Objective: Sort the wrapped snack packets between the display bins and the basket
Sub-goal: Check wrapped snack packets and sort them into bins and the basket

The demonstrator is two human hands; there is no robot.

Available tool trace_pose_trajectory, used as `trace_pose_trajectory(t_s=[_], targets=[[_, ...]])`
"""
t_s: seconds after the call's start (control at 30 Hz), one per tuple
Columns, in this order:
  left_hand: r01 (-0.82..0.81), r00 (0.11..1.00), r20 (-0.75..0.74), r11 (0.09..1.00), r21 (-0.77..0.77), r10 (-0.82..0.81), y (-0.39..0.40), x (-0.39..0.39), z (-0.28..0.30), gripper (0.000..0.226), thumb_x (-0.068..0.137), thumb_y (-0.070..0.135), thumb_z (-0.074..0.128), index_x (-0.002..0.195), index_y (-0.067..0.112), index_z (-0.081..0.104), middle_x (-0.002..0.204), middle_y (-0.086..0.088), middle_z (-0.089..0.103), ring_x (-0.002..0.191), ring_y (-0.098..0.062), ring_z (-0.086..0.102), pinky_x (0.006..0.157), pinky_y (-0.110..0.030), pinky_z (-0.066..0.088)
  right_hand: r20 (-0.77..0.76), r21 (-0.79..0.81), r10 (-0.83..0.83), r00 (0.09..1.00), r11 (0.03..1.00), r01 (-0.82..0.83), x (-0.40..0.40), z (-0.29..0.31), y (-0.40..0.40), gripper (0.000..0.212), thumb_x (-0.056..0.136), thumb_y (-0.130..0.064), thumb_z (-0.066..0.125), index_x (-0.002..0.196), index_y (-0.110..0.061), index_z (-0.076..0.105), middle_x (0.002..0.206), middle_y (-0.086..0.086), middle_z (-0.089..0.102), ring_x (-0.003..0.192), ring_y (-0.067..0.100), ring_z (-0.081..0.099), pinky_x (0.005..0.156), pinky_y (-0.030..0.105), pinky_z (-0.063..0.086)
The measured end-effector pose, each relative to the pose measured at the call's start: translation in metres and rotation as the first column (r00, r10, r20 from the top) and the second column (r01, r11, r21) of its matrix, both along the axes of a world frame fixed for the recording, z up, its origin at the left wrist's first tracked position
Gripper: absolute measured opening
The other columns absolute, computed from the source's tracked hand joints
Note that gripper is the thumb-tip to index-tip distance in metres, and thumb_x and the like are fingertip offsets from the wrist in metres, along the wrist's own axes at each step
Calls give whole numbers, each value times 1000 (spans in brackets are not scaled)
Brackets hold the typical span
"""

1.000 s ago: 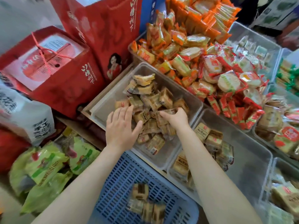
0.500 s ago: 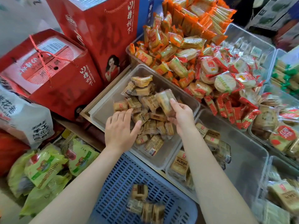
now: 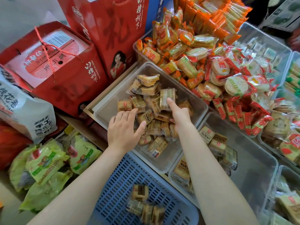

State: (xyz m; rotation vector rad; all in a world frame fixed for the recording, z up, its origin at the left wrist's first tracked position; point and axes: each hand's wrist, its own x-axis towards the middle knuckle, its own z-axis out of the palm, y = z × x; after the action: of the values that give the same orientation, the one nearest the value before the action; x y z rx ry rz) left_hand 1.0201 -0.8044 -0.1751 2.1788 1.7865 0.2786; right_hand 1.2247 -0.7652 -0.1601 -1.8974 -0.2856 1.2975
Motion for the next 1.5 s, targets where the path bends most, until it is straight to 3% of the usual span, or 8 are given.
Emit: trace_pose_trajectory(t_s=[0.23,0.37,0.5,0.7,0.93,1.07,1.23,1.5], targets=[[6,1000,8,1000,-10,-6,0,-1,1,74,98,63,21,145,15,53,131,-6,66,128,-27,55,103,-45,41,-11,21,127,992,992,-127,-3,5,-10,83,76,-49,85,142,-10,51,135,3,63,120,21,58,77,28,45],[6,1000,12,1000,-13,-6,0,-1,1,76,98,64,18,147,16,51,134,-5,65,131,-27,52,105,-45,39,61,34,191,980,981,-194,-14,12,-22,87,65,-54,88,136,-15,56,125,2,68,114,23,65,99,46,55],[5,1000,19,999,-42,-5,1,-1,2,80,96,67,14,149,18,49,137,-3,63,133,-25,49,105,-43,37,148,55,257,955,962,-267,-20,20,-47,60,81,-43,83,130,-17,61,118,-5,70,107,12,66,90,33,57],[113,988,125,980,-165,-93,-2,-6,16,87,90,75,12,149,21,45,141,-3,57,135,-21,43,108,-41,33,139,85,271,953,955,-284,-29,40,-106,67,81,-44,83,135,-19,53,121,-4,68,111,13,66,99,38,55],[233,645,738,868,-438,199,-72,6,63,36,97,49,62,125,27,61,115,13,69,101,1,65,88,-27,52,34,131,320,947,938,-322,-54,73,-177,40,98,-38,65,131,-17,56,115,0,71,102,14,68,87,33,57],[318,447,783,741,-591,433,-110,4,77,41,93,45,70,121,16,70,110,-5,77,103,-24,74,97,-48,57,-19,157,208,978,967,-203,-57,85,-212,35,106,-44,46,122,-17,63,108,6,75,95,21,72,85,41,58],[410,325,755,635,-655,570,-144,-5,87,31,96,26,64,119,6,70,112,-18,75,101,-31,73,84,-40,61,11,176,145,989,974,-144,-49,92,-257,22,105,-30,54,114,-14,66,107,12,75,95,25,73,86,42,59],[382,440,715,608,-696,543,-187,-16,92,27,99,16,65,124,12,57,114,-17,74,101,-34,74,66,-37,61,-83,203,88,993,977,-69,-43,102,-320,23,106,-19,42,116,-17,63,97,5,69,92,18,66,76,39,55]])
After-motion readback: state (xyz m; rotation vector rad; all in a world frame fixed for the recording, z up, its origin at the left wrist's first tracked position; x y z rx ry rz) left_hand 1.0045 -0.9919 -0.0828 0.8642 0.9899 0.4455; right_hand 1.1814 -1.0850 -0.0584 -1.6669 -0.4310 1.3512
